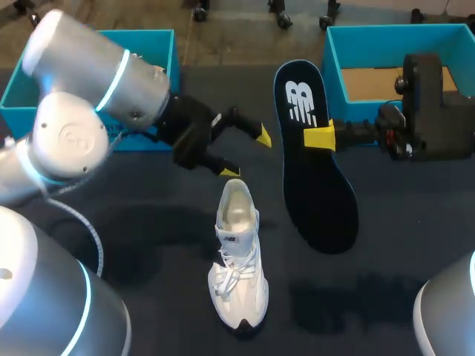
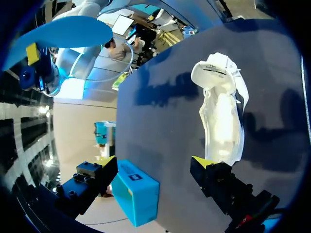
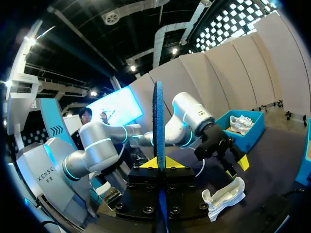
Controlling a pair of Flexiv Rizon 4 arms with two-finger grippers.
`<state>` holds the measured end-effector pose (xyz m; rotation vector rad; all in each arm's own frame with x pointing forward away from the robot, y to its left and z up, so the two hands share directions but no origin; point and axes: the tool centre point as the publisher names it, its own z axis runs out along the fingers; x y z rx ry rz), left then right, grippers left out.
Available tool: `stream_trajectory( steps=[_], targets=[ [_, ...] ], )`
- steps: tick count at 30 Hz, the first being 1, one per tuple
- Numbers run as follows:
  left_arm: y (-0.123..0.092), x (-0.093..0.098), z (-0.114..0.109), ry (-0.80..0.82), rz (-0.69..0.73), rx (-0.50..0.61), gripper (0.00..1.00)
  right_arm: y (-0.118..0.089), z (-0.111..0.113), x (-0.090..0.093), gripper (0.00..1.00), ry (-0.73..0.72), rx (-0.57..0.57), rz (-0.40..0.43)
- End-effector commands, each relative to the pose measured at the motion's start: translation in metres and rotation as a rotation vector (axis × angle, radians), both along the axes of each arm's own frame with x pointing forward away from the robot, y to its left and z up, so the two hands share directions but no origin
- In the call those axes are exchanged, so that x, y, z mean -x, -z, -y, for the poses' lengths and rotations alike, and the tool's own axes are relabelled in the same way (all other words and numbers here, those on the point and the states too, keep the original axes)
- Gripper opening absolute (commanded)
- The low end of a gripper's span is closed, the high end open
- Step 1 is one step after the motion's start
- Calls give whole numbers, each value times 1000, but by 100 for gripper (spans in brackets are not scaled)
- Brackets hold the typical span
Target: Take the shoe out of the shoebox, open the shoe tongue, remove and reinsert the insole, then place the shoe into the shoebox
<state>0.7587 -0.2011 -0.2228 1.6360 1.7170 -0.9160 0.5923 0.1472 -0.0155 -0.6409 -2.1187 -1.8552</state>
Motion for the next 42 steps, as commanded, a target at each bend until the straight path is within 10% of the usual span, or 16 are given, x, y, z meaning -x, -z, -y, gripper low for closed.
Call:
stream_trajectory(
  steps=[1, 10, 23, 38, 42],
  targets=[
    [4, 5, -6, 24, 31, 331, 100, -1, -3, 0, 0, 4, 2, -1],
    [-25, 2, -13, 67, 125, 505, 100, 0, 6, -20, 0, -30, -7, -58],
    [-56, -9, -34, 109, 175, 624, 100, 23, 37, -103, 0, 38, -25, -292],
    [-63, -14, -34, 127, 150, 624, 100, 23, 37, -103, 0, 38, -25, -292],
    [-63, -14, -34, 127, 150, 624, 100, 41, 44, -140, 0, 55, -58, -339]
  ],
)
